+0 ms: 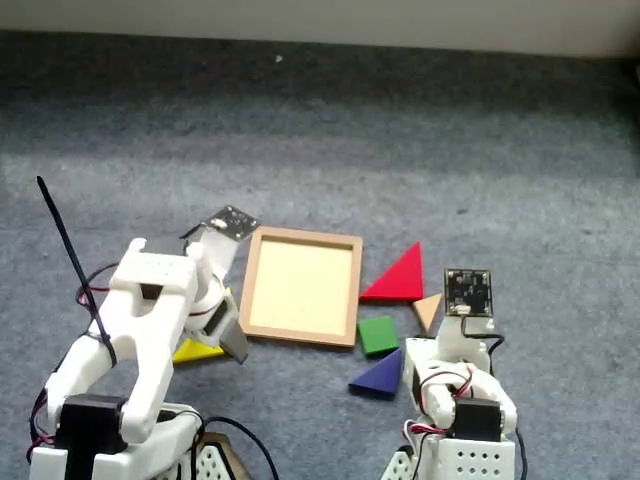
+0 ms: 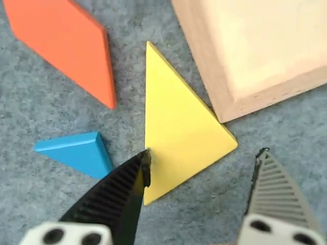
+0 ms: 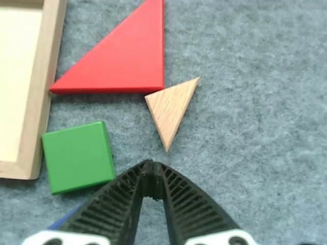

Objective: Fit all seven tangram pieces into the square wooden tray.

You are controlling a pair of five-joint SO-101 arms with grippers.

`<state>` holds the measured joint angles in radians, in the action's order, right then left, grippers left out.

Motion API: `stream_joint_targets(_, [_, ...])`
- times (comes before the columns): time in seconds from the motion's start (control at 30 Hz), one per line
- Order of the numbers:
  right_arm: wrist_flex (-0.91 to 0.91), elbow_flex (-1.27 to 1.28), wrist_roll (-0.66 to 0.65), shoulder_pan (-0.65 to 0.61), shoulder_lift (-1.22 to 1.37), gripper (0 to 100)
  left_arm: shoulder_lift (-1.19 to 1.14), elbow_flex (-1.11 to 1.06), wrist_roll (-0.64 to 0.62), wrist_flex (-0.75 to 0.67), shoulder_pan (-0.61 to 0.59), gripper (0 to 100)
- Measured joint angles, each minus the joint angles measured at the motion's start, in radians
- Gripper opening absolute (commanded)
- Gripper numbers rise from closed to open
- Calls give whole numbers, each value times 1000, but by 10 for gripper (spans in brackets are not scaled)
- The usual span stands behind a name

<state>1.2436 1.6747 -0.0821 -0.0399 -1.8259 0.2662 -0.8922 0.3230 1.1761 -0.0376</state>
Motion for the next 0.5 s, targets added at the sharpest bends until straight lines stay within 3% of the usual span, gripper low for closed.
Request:
stream_joint_targets(0.27, [0,0,0,0,0,9,-37,-5,23,-81,-66,319])
stream_joint_targets(0.5, [0,0,0,0,0,9,-216,126,28,-17,-61,292])
